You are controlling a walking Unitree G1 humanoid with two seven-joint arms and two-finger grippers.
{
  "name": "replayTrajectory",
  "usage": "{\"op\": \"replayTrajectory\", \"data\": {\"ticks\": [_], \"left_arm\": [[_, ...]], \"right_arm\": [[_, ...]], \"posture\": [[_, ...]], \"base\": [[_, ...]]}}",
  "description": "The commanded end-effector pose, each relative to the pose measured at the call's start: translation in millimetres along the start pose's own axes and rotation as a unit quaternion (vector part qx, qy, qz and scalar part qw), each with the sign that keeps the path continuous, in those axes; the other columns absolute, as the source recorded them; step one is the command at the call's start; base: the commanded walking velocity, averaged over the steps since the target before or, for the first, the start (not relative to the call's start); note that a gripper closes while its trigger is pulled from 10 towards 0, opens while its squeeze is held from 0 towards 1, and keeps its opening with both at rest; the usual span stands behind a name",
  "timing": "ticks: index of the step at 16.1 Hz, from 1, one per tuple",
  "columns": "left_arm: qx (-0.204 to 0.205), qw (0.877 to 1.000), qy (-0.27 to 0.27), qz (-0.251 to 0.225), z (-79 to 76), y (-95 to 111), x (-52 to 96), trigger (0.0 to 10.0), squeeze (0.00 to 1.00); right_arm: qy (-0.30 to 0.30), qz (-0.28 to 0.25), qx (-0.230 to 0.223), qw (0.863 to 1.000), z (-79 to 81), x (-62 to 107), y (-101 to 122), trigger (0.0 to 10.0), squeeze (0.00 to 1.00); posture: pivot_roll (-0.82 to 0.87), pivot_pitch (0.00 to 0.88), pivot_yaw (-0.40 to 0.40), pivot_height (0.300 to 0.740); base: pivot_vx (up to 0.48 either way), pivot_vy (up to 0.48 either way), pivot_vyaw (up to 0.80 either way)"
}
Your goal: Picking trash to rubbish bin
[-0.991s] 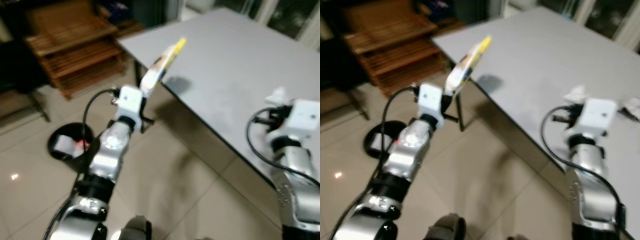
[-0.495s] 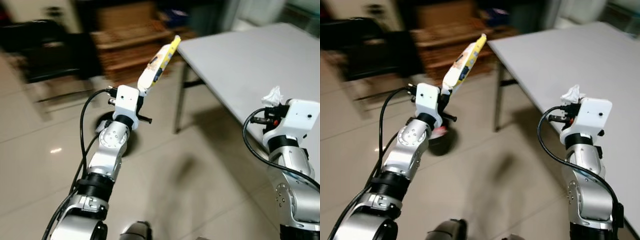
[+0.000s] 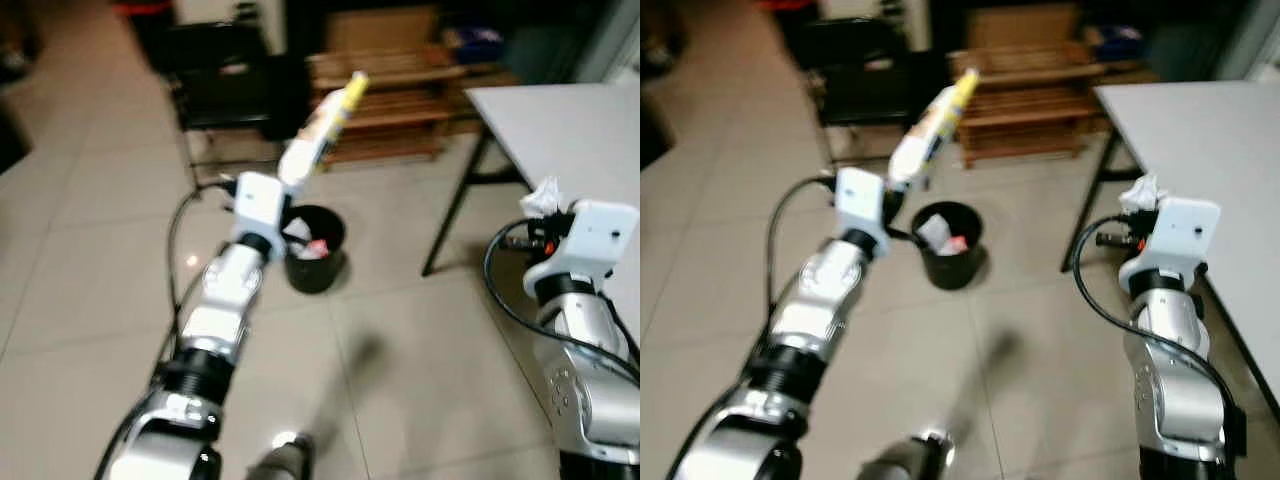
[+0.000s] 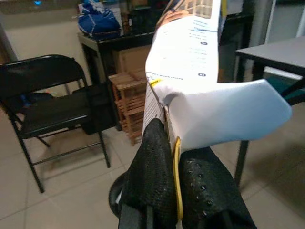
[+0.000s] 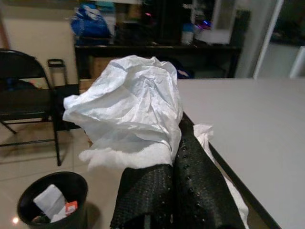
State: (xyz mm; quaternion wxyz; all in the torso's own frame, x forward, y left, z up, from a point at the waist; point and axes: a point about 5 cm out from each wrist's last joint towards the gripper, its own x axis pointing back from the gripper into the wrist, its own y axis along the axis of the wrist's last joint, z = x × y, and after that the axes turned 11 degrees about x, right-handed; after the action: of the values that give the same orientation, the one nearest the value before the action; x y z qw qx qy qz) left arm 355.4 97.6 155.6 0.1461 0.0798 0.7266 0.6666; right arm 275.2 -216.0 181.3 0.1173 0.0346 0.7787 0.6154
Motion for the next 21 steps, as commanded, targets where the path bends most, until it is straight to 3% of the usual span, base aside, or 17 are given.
{"op": "replayTrajectory", "data": {"ticks": [1, 8, 21], "left_arm": [[-0.001, 1.0, -0.001, 0.002, 1.5, 0.9, 0.0, 10.0, 0.0], [0.023, 1.0, -0.013, 0.003, -0.5, 1.0, -0.7, 10.0, 0.0], [0.027, 0.999, -0.014, 0.008, 0.8, 0.5, -3.0, 10.0, 0.0]], "right_arm": [[0.001, 0.002, 0.003, 1.0, -1.3, 0.7, 0.7, 10.0, 0.0], [0.003, -0.004, -0.006, 1.0, 0.8, 0.9, 3.1, 10.0, 0.0], [0.018, -0.015, -0.003, 1.0, 8.1, -2.6, 6.7, 10.0, 0.0]], "posture": [[0.15, 0.133, -0.011, 0.74], [0.15, 0.131, -0.016, 0.74], [0.15, 0.114, -0.009, 0.74]], "base": [[0.0, 0.0, 0.8], [0.142, 0.0, 0.0], [0.473, 0.0, 0.0]]}}
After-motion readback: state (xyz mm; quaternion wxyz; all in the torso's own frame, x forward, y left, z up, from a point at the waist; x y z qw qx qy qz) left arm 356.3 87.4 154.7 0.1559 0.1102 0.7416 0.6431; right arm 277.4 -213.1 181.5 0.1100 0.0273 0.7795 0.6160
